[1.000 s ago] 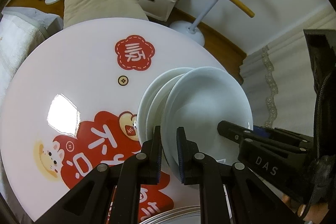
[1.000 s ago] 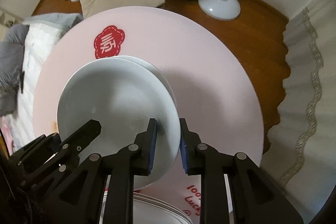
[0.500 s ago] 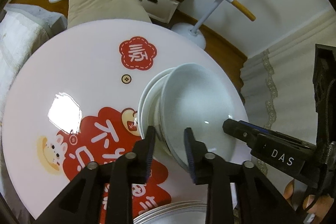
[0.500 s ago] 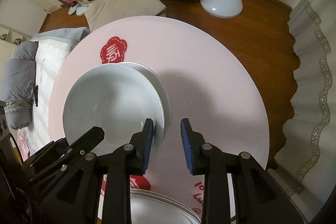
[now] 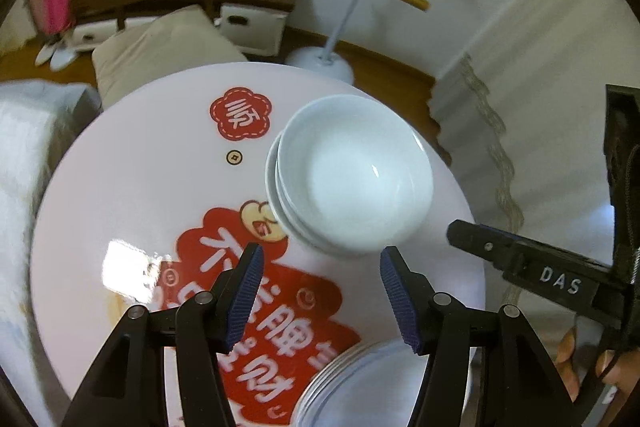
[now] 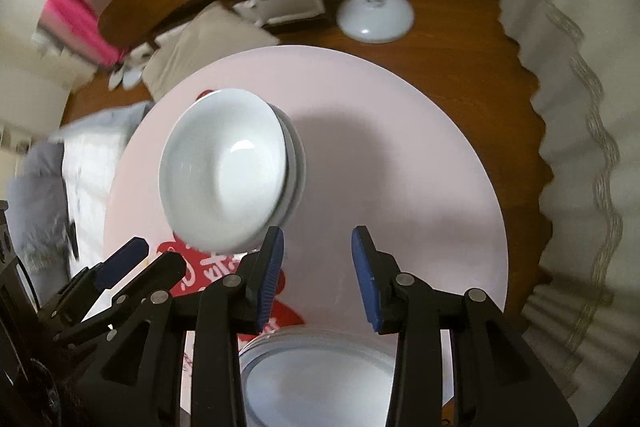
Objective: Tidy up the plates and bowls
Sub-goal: 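Withdraw both grippers up and move them toward the bowl stack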
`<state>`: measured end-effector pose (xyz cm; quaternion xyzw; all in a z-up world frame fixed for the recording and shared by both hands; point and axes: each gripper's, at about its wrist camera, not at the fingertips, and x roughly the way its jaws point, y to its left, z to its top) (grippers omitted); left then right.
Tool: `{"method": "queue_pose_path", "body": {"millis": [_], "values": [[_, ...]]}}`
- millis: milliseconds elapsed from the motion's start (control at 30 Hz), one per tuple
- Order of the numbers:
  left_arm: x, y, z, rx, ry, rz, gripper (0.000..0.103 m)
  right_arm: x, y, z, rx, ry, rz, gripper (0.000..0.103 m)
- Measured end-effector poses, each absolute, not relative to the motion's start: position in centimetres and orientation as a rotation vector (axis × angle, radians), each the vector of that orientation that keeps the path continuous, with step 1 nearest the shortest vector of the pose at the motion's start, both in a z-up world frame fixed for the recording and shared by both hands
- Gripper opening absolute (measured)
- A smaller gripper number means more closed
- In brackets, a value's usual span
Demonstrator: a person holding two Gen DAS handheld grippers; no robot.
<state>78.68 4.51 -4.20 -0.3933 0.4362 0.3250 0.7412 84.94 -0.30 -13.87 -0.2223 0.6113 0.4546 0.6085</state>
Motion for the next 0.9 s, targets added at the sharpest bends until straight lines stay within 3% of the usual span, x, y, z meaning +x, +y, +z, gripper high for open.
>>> {"method": "queue_pose_path", "body": {"millis": [900], "values": [[72.9,-10.2,4.5,-0.485,1.056,0.624,0.061,77.8,-18.6,-8.7,-0.185,1.458,0.937,0.038]]}}
